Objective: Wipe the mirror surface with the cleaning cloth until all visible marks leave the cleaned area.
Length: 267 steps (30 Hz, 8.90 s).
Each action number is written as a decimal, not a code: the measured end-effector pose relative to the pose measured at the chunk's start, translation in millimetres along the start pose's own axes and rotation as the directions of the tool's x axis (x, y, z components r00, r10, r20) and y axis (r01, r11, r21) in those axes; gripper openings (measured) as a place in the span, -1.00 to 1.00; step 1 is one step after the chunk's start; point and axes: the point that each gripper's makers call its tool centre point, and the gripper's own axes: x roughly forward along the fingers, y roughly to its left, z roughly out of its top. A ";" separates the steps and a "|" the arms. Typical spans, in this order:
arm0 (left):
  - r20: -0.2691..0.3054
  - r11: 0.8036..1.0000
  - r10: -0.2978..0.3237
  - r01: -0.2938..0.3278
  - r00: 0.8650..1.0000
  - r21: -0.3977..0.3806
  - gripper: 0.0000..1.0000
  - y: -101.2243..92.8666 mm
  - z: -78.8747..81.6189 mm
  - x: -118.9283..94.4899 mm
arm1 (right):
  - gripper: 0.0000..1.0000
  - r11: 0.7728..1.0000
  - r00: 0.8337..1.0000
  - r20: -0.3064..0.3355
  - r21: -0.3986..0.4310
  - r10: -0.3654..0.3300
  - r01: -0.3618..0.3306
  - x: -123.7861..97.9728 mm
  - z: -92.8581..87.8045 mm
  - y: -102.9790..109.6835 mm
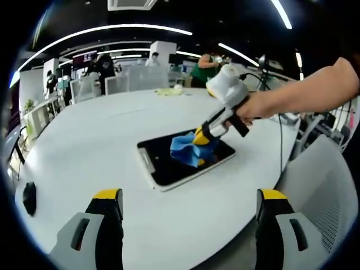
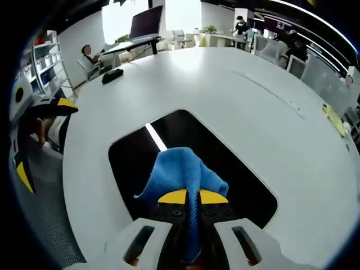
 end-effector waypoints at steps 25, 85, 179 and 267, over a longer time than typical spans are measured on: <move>0.000 1.000 0.006 -0.006 1.000 0.008 0.98 0.6 0.6 -0.1 | -0.98 1.000 1.000 0.012 0.025 -0.003 0.003 -10.5 -12.5 21.5; -0.005 1.000 0.018 -0.018 1.000 0.007 0.98 3.3 -0.8 -1.0 | -0.97 0.996 0.996 0.024 0.046 0.082 -0.083 -23.7 -28.0 47.0; -0.006 1.000 0.003 -0.003 1.000 0.010 0.98 -0.3 -1.1 0.0 | -0.97 0.969 0.994 -0.085 0.245 0.063 -0.040 -28.0 -38.8 -28.2; 0.018 1.000 0.020 -0.020 1.000 0.000 0.99 3.3 3.5 -1.2 | -0.97 0.994 0.997 0.033 0.096 -0.065 0.061 -10.6 4.1 -87.6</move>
